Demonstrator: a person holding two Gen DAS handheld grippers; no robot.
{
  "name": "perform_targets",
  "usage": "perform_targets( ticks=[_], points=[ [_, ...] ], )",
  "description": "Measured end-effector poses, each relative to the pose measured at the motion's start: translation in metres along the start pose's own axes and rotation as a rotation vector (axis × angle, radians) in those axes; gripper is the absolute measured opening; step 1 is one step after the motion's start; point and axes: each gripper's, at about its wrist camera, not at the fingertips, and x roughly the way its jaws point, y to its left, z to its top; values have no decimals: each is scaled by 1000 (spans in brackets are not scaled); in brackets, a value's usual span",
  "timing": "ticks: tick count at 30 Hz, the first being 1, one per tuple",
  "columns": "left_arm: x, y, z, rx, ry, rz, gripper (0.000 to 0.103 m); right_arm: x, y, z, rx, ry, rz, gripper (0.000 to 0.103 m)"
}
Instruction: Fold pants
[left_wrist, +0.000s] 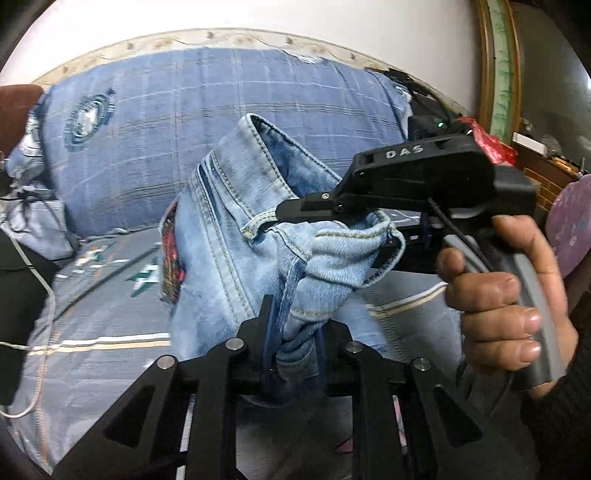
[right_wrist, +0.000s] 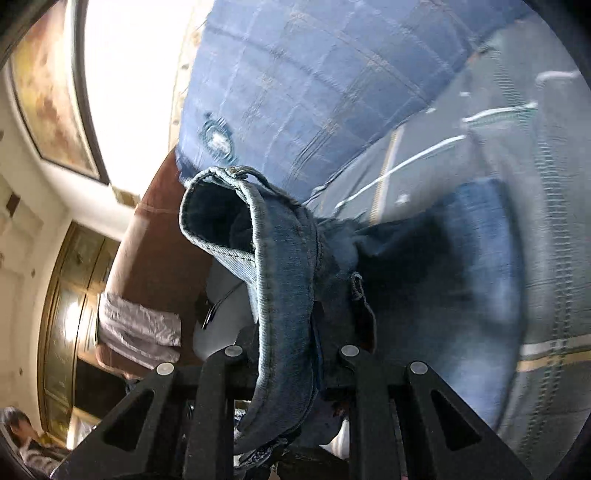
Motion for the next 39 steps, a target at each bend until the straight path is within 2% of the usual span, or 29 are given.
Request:
perform_targets(
  ticks=[4, 6, 10, 12, 13, 14, 15, 16, 18, 19, 21, 23, 24, 25, 26, 27, 30, 32, 34, 35, 37, 39],
  points=[
    [16, -11, 7, -25, 52, -48, 24, -17, -32, 2, 62, -23, -6, 20],
    [29, -18, 4, -16, 107, -60, 26, -22, -52, 4, 106, -17, -41, 27],
    [42, -34, -7, 53, 207, -62, 30, -32, -65, 4, 123, -24, -224, 38],
    [31, -36, -6, 59, 206, -101, 34, -51, -53, 6, 85, -104, -227, 44],
    [24, -33, -5, 34, 197, -154, 47, -62, -40, 7, 40, -156, -219, 59],
    [14, -27, -2, -14, 178, -236, 63, -70, -30, 6, -1, -190, -204, 67],
    [2, -21, 1, -66, 142, -298, 69, -76, -19, 5, -49, -218, -177, 67],
    [-8, -16, 5, -90, 108, -325, 75, -79, -11, 3, -82, -225, -146, 68],
    [-21, -9, 11, -106, 63, -343, 76, -71, -4, 2, -104, -186, -130, 68],
    [-22, -5, 13, -126, 63, -337, 76, -64, -5, 1, -107, -163, -164, 68],
    [-15, 10, 14, -209, 77, -309, 76, -53, -13, 0, -105, -127, -223, 68],
    [-6, 21, 12, -260, 107, -239, 76, -41, -17, -1, -98, -72, -265, 68],
    [0, 26, 10, -283, 124, -203, 76, -35, -17, -2, -104, -51, -303, 63],
    [5, 32, 8, -304, 133, -185, 76, -33, -20, -6, -125, -29, -345, 35],
    [8, 36, 7, -325, 146, -170, 76, -27, -19, -9, -144, -1, -367, 11],
    [9, 39, 6, -345, 155, -162, 76, -25, -14, -13, -154, 20, -374, 11],
    [8, 45, 4, -379, 163, -126, 76, -30, 6, -29, -229, 4, -450, 10],
    [15, 47, -2, -389, 206, -103, 76, -27, -9, -38, -196, 15, -527, 10],
    [32, 44, -8, -358, 281, -53, 75, -11, -37, -38, -130, 78, -589, 13],
    [37, 41, -8, -333, 298, -33, 75, -4, -51, -38, -73, 115, -580, 13],
    [39, 30, -9, -247, 298, 34, 75, -4, -53, -33, -58, 94, -560, 16],
    [39, 28, -10, -226, 298, 49, 75, -3, -56, -31, -50, 78, -560, 18]
  ],
)
